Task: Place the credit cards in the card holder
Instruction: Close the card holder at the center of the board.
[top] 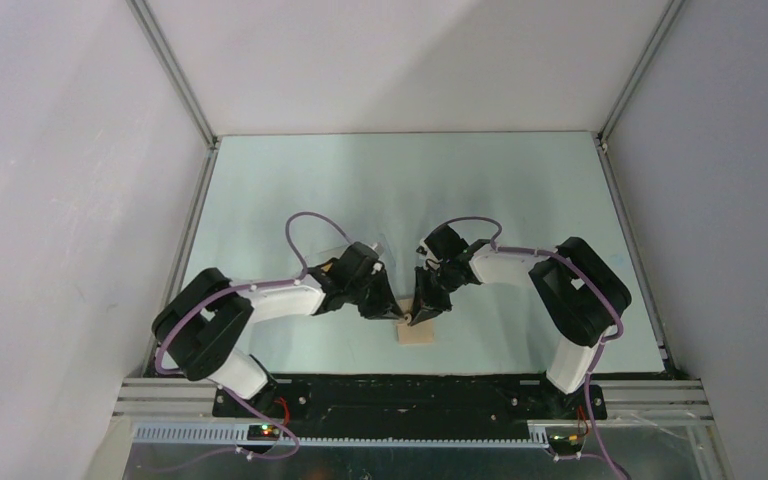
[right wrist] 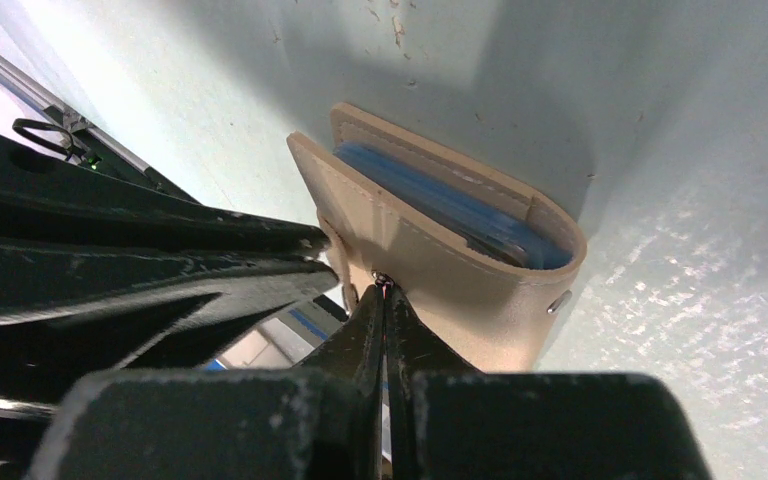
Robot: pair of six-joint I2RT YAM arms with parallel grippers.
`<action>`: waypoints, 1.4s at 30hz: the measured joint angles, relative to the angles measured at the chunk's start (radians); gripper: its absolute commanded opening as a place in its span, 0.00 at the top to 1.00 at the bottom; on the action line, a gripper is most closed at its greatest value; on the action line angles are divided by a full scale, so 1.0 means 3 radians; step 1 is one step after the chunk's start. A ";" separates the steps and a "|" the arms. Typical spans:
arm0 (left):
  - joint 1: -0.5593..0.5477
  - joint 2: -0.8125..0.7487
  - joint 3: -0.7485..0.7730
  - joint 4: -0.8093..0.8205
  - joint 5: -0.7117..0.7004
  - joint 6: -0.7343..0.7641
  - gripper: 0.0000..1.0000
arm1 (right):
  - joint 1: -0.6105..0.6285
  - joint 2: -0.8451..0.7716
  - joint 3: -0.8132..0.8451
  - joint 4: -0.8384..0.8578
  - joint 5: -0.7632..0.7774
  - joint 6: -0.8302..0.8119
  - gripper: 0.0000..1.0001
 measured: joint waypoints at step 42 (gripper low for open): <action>-0.0187 0.0114 -0.0144 0.0477 -0.0135 -0.0469 0.91 | -0.0128 -0.0425 0.0036 -0.0481 0.0117 -0.0099 0.69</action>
